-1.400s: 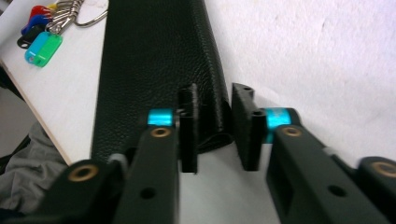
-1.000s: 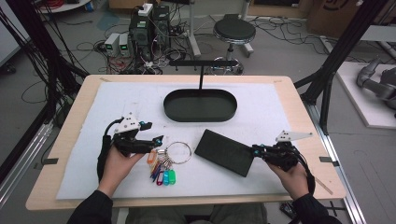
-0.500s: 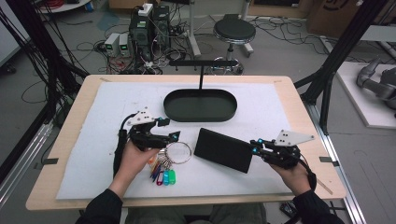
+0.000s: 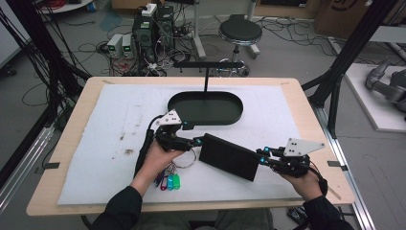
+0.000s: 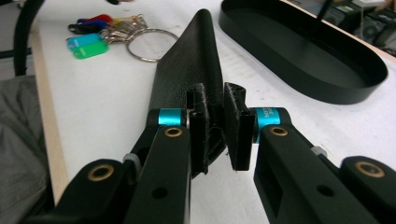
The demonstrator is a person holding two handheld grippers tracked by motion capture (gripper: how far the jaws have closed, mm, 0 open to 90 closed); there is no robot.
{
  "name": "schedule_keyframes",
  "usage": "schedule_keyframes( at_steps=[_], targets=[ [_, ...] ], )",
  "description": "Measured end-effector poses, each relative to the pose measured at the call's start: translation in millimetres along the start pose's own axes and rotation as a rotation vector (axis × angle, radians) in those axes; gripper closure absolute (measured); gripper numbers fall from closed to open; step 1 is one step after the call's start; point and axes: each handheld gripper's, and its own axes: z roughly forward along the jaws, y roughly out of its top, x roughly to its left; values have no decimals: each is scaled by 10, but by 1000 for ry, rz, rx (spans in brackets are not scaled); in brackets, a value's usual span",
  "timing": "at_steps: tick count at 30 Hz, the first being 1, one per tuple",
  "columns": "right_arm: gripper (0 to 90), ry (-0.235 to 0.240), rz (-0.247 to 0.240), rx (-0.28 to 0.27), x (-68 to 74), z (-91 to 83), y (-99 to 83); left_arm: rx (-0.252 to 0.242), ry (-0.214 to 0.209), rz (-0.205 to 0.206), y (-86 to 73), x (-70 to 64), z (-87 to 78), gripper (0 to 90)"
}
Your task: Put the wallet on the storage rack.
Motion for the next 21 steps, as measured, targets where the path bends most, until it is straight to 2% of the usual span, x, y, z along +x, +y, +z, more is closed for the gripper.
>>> schedule_keyframes(
  at_steps=[1, 5, 6, 8, 9, 12, 13, 16, 17, 21],
  targets=[
    [819, 0, 0, 0, 0, 0, 0, 0, 0, 0, 0, 0, 0, 294],
    [818, 29, -19, 6, 6, -14, -18, 12, -64, -17, -42, 52, 130, 294],
    [818, 35, -24, 5, 3, -15, -22, 12, -64, -17, -42, 52, 130, 294],
    [817, 49, -26, 5, 1, -17, -28, 19, -107, -31, -69, 83, 189, 295],
    [817, 49, -26, 5, 1, -17, -28, 19, -107, -31, -69, 83, 189, 295],
    [816, 65, -28, 4, -11, -16, -40, 29, -153, -39, -104, 98, 263, 302],
    [815, 68, -28, 6, -13, -17, -43, 36, -174, -28, -111, 92, 280, 320],
    [814, 74, -23, 5, -23, -17, -54, 54, -214, 19, -120, 56, 309, 468],
    [813, 75, -22, 5, -27, -15, -57, 56, -211, 35, -119, 36, 315, 522],
    [801, 71, -11, 8, -41, -17, -80, 56, -215, 48, -111, 47, 276, 585]
  ],
)
